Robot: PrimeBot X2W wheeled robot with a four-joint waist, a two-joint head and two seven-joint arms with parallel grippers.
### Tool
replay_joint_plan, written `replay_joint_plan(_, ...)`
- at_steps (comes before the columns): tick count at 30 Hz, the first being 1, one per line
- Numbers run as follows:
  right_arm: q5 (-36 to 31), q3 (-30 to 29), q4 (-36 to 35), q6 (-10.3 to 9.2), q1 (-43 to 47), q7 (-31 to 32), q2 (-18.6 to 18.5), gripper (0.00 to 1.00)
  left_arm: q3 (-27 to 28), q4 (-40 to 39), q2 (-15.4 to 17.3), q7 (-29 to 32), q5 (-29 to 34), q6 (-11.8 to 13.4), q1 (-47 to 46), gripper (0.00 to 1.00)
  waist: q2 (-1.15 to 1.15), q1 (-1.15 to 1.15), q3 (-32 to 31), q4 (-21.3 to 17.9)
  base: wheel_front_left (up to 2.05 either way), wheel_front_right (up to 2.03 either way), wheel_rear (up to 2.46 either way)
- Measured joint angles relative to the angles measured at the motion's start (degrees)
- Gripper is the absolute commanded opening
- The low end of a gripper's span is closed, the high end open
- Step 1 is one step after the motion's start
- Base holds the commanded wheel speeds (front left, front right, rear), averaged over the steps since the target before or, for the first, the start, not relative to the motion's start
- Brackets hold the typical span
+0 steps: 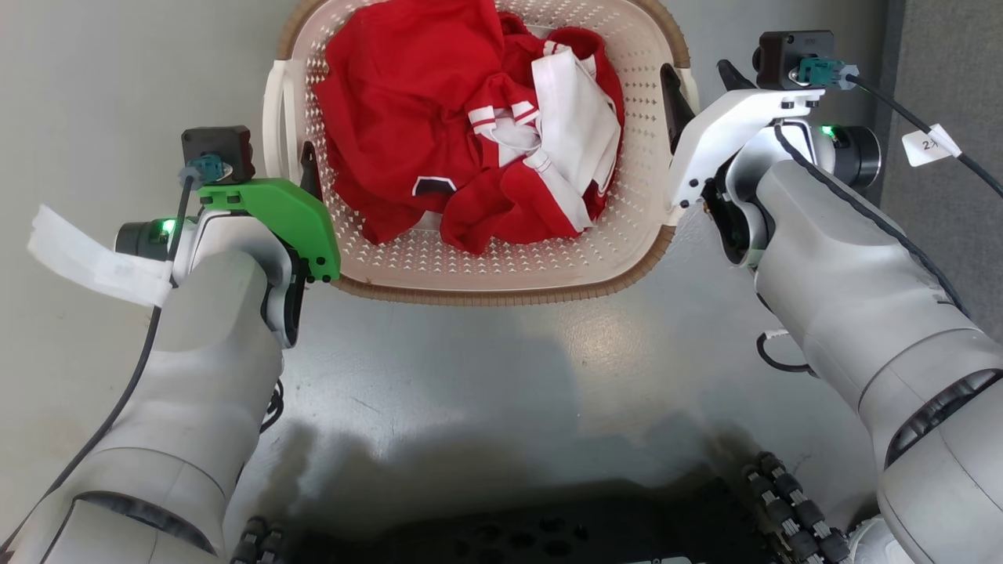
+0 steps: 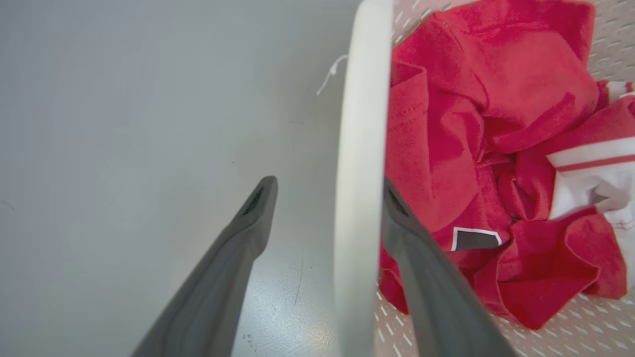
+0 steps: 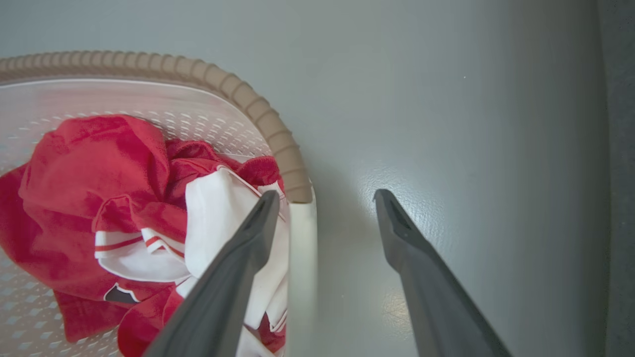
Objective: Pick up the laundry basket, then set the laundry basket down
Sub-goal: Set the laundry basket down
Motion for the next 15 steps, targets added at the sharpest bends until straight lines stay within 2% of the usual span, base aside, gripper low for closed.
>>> replay_joint_plan(15, 0.0, 0.2, -0.2, 0.57, 0.0, -1.1, 0.0, 1.0, 0.0, 0.1, 0.0, -1.2, 0.1, 0.0, 0.0, 1.0, 0.0, 0.0, -4.1, -0.4, 0.0, 0.0, 0.0)
